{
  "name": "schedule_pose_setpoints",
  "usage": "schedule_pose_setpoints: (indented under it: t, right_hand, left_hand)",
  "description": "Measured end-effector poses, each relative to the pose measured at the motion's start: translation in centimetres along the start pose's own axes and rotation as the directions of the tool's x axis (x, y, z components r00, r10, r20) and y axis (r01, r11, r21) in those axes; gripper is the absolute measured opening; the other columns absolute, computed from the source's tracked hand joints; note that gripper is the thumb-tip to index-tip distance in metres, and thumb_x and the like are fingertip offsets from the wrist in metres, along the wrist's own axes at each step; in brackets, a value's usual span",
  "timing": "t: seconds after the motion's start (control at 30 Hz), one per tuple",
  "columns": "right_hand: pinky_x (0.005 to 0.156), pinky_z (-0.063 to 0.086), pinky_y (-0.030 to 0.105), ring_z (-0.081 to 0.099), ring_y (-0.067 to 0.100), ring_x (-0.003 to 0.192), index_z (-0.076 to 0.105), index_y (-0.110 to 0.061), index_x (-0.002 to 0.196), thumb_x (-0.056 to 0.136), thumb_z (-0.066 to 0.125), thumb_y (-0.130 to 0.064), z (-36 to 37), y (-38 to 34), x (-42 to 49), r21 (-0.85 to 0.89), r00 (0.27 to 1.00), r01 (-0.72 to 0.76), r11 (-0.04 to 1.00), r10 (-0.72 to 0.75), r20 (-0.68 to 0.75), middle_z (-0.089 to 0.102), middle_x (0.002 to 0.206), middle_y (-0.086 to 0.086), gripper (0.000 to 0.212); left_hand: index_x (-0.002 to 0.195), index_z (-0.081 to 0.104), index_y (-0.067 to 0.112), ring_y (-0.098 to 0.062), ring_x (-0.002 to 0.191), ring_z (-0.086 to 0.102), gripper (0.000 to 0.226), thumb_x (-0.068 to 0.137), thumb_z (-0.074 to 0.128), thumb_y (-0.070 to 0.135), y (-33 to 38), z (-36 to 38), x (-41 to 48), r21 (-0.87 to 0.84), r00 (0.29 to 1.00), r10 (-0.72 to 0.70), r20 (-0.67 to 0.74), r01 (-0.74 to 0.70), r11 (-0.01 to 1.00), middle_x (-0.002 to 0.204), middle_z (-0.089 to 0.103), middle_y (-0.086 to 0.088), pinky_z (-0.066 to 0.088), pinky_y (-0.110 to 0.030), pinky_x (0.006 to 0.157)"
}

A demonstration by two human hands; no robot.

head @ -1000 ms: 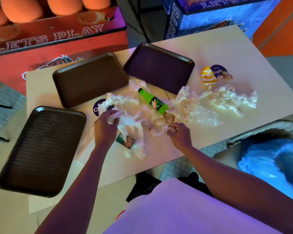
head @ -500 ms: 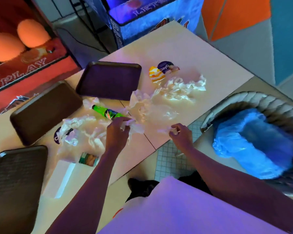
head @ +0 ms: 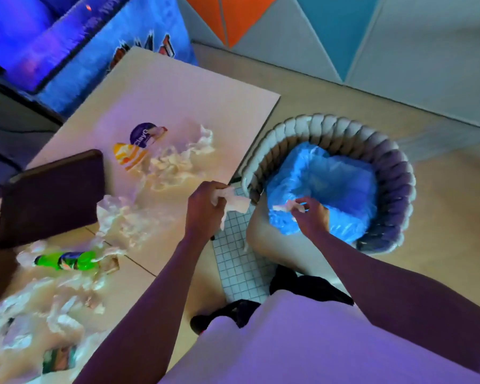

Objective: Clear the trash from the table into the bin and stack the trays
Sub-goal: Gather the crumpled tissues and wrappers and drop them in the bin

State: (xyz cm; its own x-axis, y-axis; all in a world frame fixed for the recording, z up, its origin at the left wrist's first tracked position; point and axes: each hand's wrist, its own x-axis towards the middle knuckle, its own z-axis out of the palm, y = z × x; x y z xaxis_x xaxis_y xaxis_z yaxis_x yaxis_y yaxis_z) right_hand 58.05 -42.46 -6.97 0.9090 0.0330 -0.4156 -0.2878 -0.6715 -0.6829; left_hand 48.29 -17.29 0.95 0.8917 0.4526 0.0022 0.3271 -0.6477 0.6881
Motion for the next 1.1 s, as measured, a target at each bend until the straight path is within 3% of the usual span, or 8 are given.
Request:
schedule_pose_setpoints:
  t: [0.2,0.33,0.47,0.57,0.63,0.87,0.97,1.1]
  right_hand:
    - [0.085,0.051,0.035,0.068,0.031,0.105,0.075,-0.014,0.113,0.085,0.073,-0.021,-4.7,3.1,2.9,0.070,0.983,-0.140,0.988,0.148,-0.113,0.076,0.109,0.008,0.028]
    - [0.086,0.050,0.034,0.067,0.031,0.108,0.074,-0.013,0.115,0.087,0.073,-0.022,-6.8,4.9,4.2,0.189,0.947,-0.253,0.949,0.283,-0.154,0.075,0.112,0.008,0.030]
    - [0.093,0.055,0.038,0.068,0.031,0.110,0.072,-0.016,0.120,0.087,0.076,-0.028,-8.7,6.9,6.1,0.301,0.896,-0.369,0.879,0.423,-0.135,0.075,0.116,0.008,0.036]
    - [0.083,0.062,0.037,0.077,0.029,0.092,0.070,-0.015,0.119,0.085,0.079,-0.028,-9.2,7.9,7.7,0.456,0.847,-0.440,0.773,0.527,-0.075,0.077,0.111,0.010,0.037]
    - [0.084,0.063,0.041,0.077,0.030,0.091,0.070,-0.015,0.117,0.084,0.079,-0.028,-9.4,8.3,9.0,0.501,0.823,-0.464,0.731,0.565,-0.062,0.077,0.109,0.011,0.036]
    - [0.084,0.063,0.041,0.076,0.025,0.090,0.074,-0.019,0.112,0.081,0.075,-0.029,-10.1,8.3,13.9,0.523,0.799,-0.475,0.708,0.595,-0.079,0.078,0.094,0.004,0.033]
    - [0.088,0.061,0.041,0.074,0.028,0.097,0.073,-0.018,0.110,0.085,0.071,-0.037,-10.1,8.5,15.6,0.448,0.809,-0.495,0.745,0.583,-0.076,0.078,0.098,0.006,0.032]
    - [0.086,0.049,0.034,0.065,0.035,0.108,0.069,-0.011,0.104,0.094,0.056,-0.050,-9.9,8.9,16.5,0.294,0.817,-0.526,0.798,0.570,-0.089,0.073,0.110,0.014,0.042]
  left_hand:
    - [0.106,0.073,0.029,-0.005,0.088,0.063,0.040,0.079,0.061,0.002,6.4,5.9,4.2,0.024,0.982,0.098,0.160,-0.103,0.994,0.104,0.071,0.012,0.048,-0.017,0.078]
    - [0.103,0.075,0.025,0.003,0.085,0.063,0.042,0.076,0.060,-0.002,9.7,9.0,6.3,-0.007,0.952,0.161,0.262,-0.165,0.986,0.099,0.072,0.013,0.044,-0.003,0.071]
    - [0.106,0.075,0.025,0.002,0.084,0.066,0.037,0.079,0.063,0.002,12.6,12.3,8.6,-0.029,0.934,0.160,0.319,-0.159,0.987,0.099,0.073,0.015,0.048,-0.010,0.069]
    - [0.105,0.075,0.025,-0.002,0.085,0.066,0.035,0.079,0.067,0.004,14.4,14.9,10.1,-0.047,0.936,0.147,0.321,-0.139,0.989,0.097,0.075,0.015,0.053,-0.018,0.076]
    - [0.105,0.075,0.026,-0.001,0.084,0.066,0.033,0.079,0.068,0.006,15.4,16.5,11.2,-0.044,0.931,0.146,0.334,-0.140,0.989,0.096,0.075,0.015,0.052,-0.013,0.073]
    - [0.111,0.074,0.021,-0.009,0.091,0.067,0.032,0.083,0.068,0.006,17.5,21.5,15.2,-0.070,0.907,0.174,0.384,-0.160,0.985,0.105,0.075,0.009,0.055,-0.023,0.084]
    - [0.122,0.070,0.022,-0.005,0.092,0.064,0.037,0.086,0.071,0.011,17.0,23.1,16.4,-0.058,0.880,0.154,0.449,-0.143,0.988,0.112,0.073,0.007,0.055,-0.026,0.089]
    - [0.148,0.052,0.022,-0.012,0.129,0.054,0.063,0.091,0.077,0.028,15.2,24.0,16.7,0.032,0.794,0.064,0.605,-0.104,0.994,0.144,0.057,0.003,0.038,-0.020,0.107]
